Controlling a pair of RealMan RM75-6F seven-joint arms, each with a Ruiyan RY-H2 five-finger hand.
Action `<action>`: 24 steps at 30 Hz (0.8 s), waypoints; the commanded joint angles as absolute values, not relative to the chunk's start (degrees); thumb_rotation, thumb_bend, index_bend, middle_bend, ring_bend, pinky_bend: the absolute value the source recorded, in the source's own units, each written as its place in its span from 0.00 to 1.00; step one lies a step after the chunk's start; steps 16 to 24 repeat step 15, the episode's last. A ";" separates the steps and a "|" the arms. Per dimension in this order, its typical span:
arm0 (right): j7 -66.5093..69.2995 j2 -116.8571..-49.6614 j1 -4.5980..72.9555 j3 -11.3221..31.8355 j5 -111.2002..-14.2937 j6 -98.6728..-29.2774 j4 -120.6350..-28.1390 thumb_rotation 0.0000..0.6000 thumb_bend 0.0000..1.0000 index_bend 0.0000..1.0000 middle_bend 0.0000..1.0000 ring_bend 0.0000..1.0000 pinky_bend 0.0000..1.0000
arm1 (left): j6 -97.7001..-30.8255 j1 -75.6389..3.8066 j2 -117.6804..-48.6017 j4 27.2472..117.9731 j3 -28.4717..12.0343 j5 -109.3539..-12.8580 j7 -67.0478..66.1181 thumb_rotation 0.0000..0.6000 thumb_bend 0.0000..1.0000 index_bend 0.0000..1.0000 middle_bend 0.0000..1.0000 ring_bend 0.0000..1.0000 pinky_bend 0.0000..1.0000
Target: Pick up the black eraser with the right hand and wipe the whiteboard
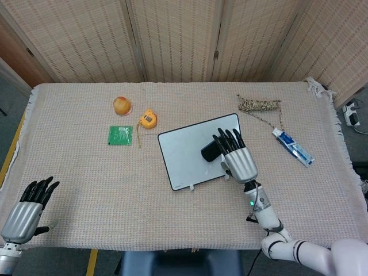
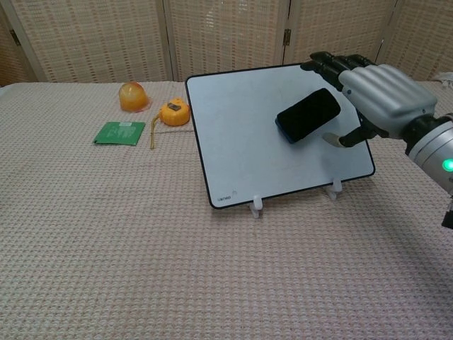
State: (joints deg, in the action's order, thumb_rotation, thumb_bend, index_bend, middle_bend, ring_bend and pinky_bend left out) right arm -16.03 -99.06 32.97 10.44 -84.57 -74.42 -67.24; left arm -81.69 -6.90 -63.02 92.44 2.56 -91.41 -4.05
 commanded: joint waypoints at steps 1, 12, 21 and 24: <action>-17.18 -84.00 25.47 4.60 -84.28 -76.44 -86.68 1.00 0.31 0.00 0.00 0.00 0.00 | -81.46 -6.97 -63.21 92.41 2.51 -91.23 -4.61 1.00 0.24 0.00 0.00 0.00 0.00; -23.00 -66.63 12.83 -3.40 -76.27 -80.69 -101.74 1.00 0.31 0.00 0.00 0.00 0.00 | -84.05 -6.07 -64.29 91.96 2.35 -92.47 -6.37 1.00 0.24 0.00 0.00 0.00 0.00; -17.44 -65.92 10.05 -4.24 -78.46 -83.29 -100.13 1.00 0.31 0.00 0.00 0.00 0.00 | -85.72 -5.51 -64.79 91.72 2.58 -93.89 -6.88 1.00 0.24 0.00 0.00 0.00 0.00; -17.44 -65.92 10.05 -4.24 -78.46 -83.29 -100.13 1.00 0.31 0.00 0.00 0.00 0.00 | -85.72 -5.51 -64.79 91.72 2.58 -93.89 -6.88 1.00 0.24 0.00 0.00 0.00 0.00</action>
